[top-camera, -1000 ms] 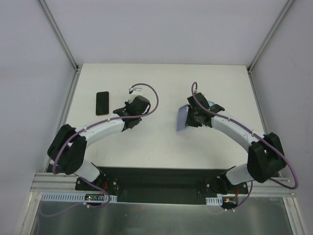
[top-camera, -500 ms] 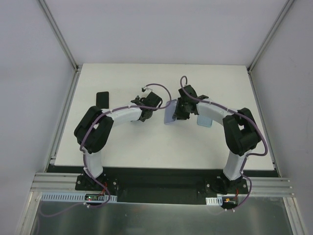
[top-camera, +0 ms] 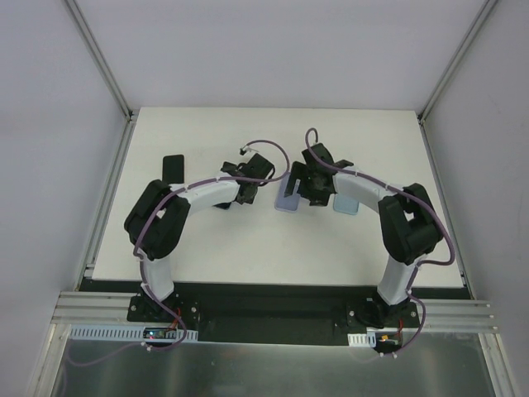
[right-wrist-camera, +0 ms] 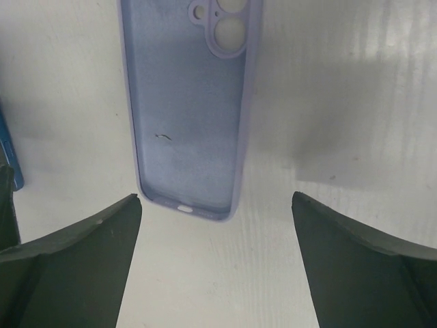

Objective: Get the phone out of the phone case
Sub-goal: Place the phone at the center of the board, then reset both arms

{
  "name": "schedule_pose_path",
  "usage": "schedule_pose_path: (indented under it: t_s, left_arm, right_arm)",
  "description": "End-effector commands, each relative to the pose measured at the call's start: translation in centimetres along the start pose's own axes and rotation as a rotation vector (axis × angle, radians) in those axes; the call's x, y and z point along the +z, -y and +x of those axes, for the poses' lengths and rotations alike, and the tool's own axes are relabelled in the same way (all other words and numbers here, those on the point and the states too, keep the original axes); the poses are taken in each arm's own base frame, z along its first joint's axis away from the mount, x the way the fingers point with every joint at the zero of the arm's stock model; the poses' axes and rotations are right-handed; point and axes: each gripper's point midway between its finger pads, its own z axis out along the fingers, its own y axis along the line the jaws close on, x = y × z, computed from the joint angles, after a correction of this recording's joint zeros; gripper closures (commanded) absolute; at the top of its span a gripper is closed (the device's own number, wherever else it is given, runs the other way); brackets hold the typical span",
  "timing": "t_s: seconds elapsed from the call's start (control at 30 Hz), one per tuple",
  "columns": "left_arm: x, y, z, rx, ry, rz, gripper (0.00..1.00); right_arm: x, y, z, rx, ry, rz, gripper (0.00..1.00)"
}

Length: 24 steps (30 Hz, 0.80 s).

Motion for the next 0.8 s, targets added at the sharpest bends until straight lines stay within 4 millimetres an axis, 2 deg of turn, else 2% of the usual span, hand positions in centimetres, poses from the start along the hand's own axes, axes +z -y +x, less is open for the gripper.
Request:
schedule_pose_path:
  t_s: [0.0, 0.03, 0.07, 0.13, 0.17, 0.23, 0.27, 0.3, 0.33, 0.37, 0.43, 0.47, 0.5, 0.57, 0.63, 0.77]
  left_arm:
    - [-4.8, -0.5, -3.8, -0.131, 0.094, 0.125, 0.29]
    - [-5.5, -0.8, -4.1, -0.155, 0.105, 0.149, 0.28]
    - [-7.0, -1.5, -4.8, -0.201, 0.129, 0.199, 0.28]
    - [-8.4, -2.4, -5.1, -0.246, 0.148, 0.250, 0.27]
    - [-9.7, -3.4, -5.1, -0.274, 0.170, 0.281, 0.26]
    - [-10.8, -4.2, -4.9, -0.307, 0.179, 0.339, 0.24]
    - [-11.9, -5.0, -4.4, -0.322, 0.197, 0.363, 0.23]
    - [-12.2, -5.4, -4.0, -0.333, 0.192, 0.390, 0.22]
    - [-13.6, -6.2, -4.1, -0.358, 0.226, 0.417, 0.21]
    - [-13.6, -6.4, -2.7, -0.356, 0.205, 0.425, 0.20]
    - [-14.8, -7.0, -1.3, -0.376, 0.216, 0.467, 0.17]
    - [-15.1, -7.1, -0.5, -0.377, 0.208, 0.478, 0.16]
    - [-15.5, -7.3, 0.1, -0.379, 0.206, 0.488, 0.16]
    - [-16.3, -8.1, 1.4, -0.393, 0.218, 0.493, 0.16]
    - [-16.8, -8.7, 3.0, -0.404, 0.210, 0.491, 0.16]
    - [-17.3, -9.2, 4.9, -0.428, 0.202, 0.493, 0.16]
  right_arm:
    - [-5.4, -0.1, -3.1, -0.043, 0.130, 0.029, 0.06]
    - [-6.1, 0.4, -3.4, -0.053, 0.154, 0.056, 0.05]
    - [-7.7, 0.4, -3.9, -0.068, 0.186, 0.056, 0.04]
    - [-9.4, 2.1, -3.9, -0.116, 0.208, 0.125, 0.03]
    - [-10.9, 2.4, -4.0, -0.129, 0.233, 0.128, 0.03]
    - [-12.5, 4.0, -3.7, -0.169, 0.251, 0.179, 0.02]
    - [-13.7, 5.0, -3.1, -0.177, 0.259, 0.195, 0.02]
    - [-14.3, 5.6, -2.8, -0.187, 0.265, 0.211, 0.02]
    - [-14.8, 6.3, -2.6, -0.201, 0.277, 0.229, 0.01]
    - [-16.2, 6.8, -2.3, -0.202, 0.296, 0.228, 0.01]
    - [-16.6, 8.5, -1.1, -0.211, 0.294, 0.262, 0.01]
    - [-17.7, 8.9, -0.8, -0.203, 0.317, 0.256, 0.01]
    - [-17.5, 9.9, 0.2, -0.208, 0.302, 0.274, 0.01]
    - [-18.6, 10.9, 1.0, -0.196, 0.321, 0.280, 0.01]
    - [-18.7, 12.0, 2.0, -0.190, 0.312, 0.302, 0.01]
    - [-19.9, 13.0, 3.1, -0.169, 0.329, 0.295, 0.01]
